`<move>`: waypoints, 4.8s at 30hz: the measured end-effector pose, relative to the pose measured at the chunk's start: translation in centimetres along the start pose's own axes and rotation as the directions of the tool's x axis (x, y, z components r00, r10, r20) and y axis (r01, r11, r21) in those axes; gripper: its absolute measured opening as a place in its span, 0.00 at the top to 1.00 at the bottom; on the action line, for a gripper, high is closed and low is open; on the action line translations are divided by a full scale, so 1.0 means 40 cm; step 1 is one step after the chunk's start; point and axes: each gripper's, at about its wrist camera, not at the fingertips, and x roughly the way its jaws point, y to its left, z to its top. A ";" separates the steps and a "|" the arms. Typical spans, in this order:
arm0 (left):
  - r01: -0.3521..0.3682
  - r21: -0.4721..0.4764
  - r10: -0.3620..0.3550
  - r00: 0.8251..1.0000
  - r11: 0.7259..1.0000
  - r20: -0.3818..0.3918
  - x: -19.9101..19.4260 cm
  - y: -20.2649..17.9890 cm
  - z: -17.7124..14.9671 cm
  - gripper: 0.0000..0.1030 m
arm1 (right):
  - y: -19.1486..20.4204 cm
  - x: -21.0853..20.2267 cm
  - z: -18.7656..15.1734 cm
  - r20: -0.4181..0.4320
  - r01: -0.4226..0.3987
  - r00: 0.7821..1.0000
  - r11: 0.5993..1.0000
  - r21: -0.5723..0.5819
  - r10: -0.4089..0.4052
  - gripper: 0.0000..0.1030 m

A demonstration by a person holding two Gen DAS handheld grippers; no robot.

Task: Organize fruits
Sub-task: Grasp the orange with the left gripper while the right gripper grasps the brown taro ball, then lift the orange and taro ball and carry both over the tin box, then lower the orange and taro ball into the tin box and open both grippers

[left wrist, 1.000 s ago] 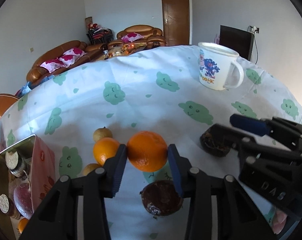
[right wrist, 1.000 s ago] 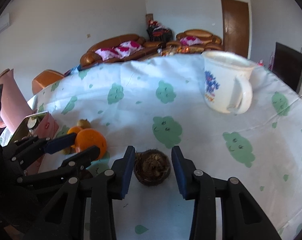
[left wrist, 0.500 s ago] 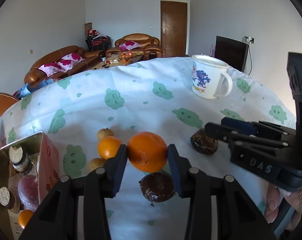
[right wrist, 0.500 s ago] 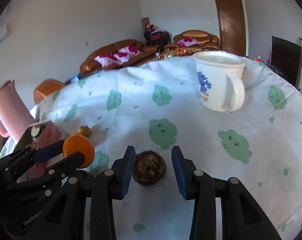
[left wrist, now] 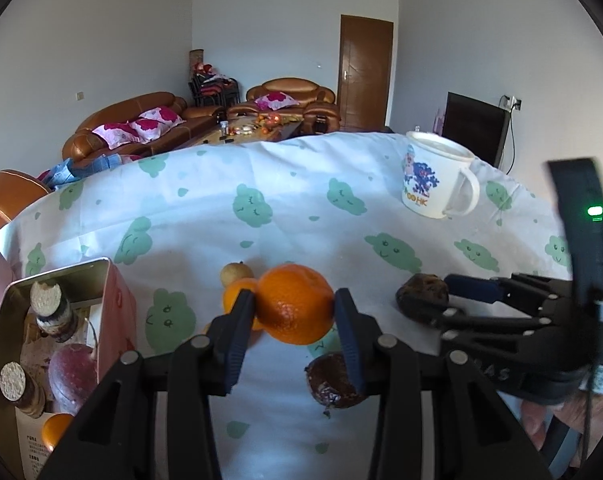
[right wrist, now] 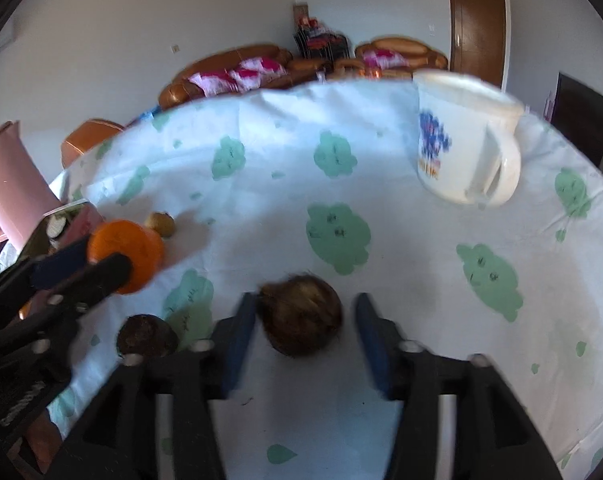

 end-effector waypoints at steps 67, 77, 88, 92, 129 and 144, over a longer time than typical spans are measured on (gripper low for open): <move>-0.018 -0.031 0.023 0.982 0.999 0.185 -0.107 0.009 -0.014 0.59 | 0.050 -0.190 -0.046 0.388 -0.055 0.916 0.990 -0.130 0.102 0.54; -0.001 -0.035 0.008 0.982 0.999 0.188 -0.128 0.012 -0.016 0.59 | 0.064 -0.217 -0.060 0.445 -0.028 0.890 0.987 -0.155 0.095 0.54; -0.035 -0.030 0.041 0.968 0.999 0.247 -0.174 0.009 -0.023 0.59 | 0.074 -0.236 -0.073 0.481 -0.012 0.872 0.985 -0.173 0.095 0.54; -0.033 -0.032 0.040 0.969 0.999 0.243 -0.183 0.013 -0.027 0.59 | 0.076 -0.233 -0.072 0.474 -0.016 0.874 0.984 -0.180 0.101 0.54; -0.252 -0.135 0.274 0.944 0.958 0.182 -0.310 0.283 -0.105 0.59 | 0.356 -0.213 -0.039 0.303 -0.238 0.882 0.896 -0.374 0.361 0.54; -0.303 -0.189 0.327 0.938 0.934 0.117 -0.325 0.391 -0.171 0.59 | 0.500 -0.180 -0.055 0.227 -0.288 0.875 0.837 -0.466 0.427 0.54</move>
